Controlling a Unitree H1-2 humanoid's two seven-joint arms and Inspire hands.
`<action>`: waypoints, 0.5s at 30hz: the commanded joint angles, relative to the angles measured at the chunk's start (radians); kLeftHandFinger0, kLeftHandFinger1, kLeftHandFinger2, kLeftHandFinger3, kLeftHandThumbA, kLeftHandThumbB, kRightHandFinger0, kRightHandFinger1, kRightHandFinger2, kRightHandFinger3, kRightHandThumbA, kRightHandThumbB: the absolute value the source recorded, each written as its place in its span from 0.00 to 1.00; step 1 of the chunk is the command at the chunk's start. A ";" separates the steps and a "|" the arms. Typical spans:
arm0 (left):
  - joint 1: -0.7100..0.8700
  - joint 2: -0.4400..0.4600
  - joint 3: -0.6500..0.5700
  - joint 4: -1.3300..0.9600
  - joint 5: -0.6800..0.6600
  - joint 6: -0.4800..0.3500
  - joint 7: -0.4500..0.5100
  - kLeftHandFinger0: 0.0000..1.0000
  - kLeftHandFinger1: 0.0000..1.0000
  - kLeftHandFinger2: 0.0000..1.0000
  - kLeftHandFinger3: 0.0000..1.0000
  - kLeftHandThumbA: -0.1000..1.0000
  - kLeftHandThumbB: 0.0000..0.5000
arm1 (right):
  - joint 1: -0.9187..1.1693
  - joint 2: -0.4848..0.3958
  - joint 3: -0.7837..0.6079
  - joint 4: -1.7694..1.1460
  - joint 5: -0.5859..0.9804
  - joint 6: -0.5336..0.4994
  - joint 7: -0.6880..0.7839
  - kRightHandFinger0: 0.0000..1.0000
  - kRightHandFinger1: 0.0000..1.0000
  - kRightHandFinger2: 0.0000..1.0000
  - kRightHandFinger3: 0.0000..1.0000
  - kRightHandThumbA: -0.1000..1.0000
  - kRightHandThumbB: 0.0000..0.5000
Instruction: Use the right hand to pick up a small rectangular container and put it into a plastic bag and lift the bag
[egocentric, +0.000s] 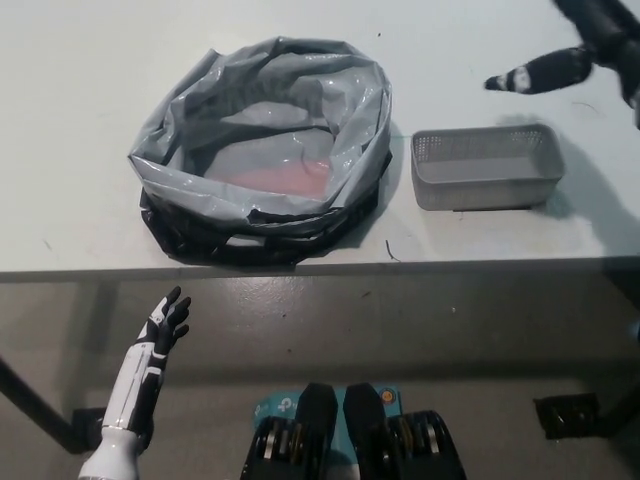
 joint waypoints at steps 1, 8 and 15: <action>0.003 0.016 -0.001 -0.040 -0.010 -0.058 -0.022 1.00 1.00 1.00 1.00 1.00 0.48 | -0.429 0.006 0.243 0.357 -0.126 0.197 0.519 1.00 1.00 1.00 1.00 0.99 1.00; 0.051 0.008 -0.013 -0.052 0.005 -0.059 -0.020 1.00 1.00 1.00 1.00 1.00 0.50 | -0.502 0.081 0.291 0.668 -0.082 0.098 0.612 1.00 1.00 1.00 1.00 1.00 0.85; 0.065 0.015 -0.013 -0.062 0.011 -0.063 -0.021 1.00 1.00 1.00 1.00 1.00 0.48 | -0.540 0.119 0.350 0.785 -0.107 0.066 0.591 1.00 1.00 1.00 1.00 1.00 0.88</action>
